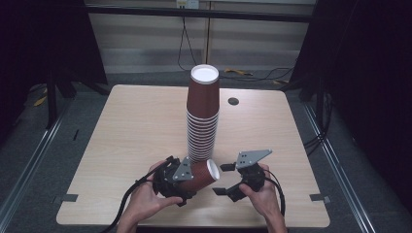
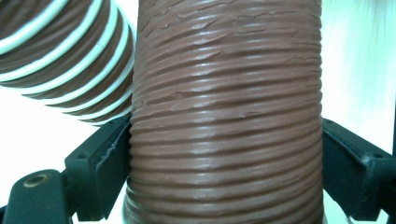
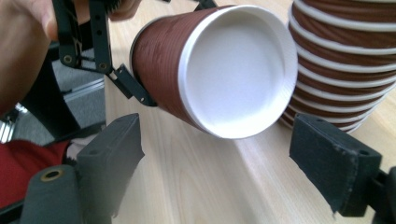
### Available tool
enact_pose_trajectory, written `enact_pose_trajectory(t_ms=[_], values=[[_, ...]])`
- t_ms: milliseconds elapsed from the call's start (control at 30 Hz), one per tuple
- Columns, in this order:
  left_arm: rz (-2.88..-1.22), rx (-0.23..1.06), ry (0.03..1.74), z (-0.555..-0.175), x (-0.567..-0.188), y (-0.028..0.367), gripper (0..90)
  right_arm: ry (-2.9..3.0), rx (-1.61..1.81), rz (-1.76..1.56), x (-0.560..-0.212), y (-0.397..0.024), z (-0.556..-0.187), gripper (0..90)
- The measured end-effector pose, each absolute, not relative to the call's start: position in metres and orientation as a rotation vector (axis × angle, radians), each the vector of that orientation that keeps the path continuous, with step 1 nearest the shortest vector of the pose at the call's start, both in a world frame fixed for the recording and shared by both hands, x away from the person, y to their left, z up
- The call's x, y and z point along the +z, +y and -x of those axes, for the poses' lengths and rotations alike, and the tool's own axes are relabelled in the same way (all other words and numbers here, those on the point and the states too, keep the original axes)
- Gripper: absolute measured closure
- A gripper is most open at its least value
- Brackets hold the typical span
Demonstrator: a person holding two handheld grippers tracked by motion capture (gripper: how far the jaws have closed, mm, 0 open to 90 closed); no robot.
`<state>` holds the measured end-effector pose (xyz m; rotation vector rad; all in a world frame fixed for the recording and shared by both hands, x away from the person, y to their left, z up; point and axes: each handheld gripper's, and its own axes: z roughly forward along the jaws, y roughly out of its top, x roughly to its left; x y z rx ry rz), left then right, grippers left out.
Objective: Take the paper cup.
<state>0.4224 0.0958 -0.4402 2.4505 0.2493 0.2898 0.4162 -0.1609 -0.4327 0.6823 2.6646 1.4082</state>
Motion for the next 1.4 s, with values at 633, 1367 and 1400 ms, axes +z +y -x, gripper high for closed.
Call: enact_pose_trajectory(t_ms=[633, 1367, 1400], values=[[-2.534, 0.32, 0.204, -0.423, -0.436, 0.086, 12.4, 2.723, 1.187, -0.651, -0.433, -0.154, -0.422, 19.0], [-2.615, 0.307, 0.1, -0.42, -0.439, 0.073, 12.5, 2.874, 1.048, -0.527, -0.432, -0.134, -0.431, 17.2], [-2.616, 0.306, 0.098, -0.42, -0.439, 0.072, 12.5, 2.877, 1.047, -0.524, -0.432, -0.134, -0.431, 17.1]])
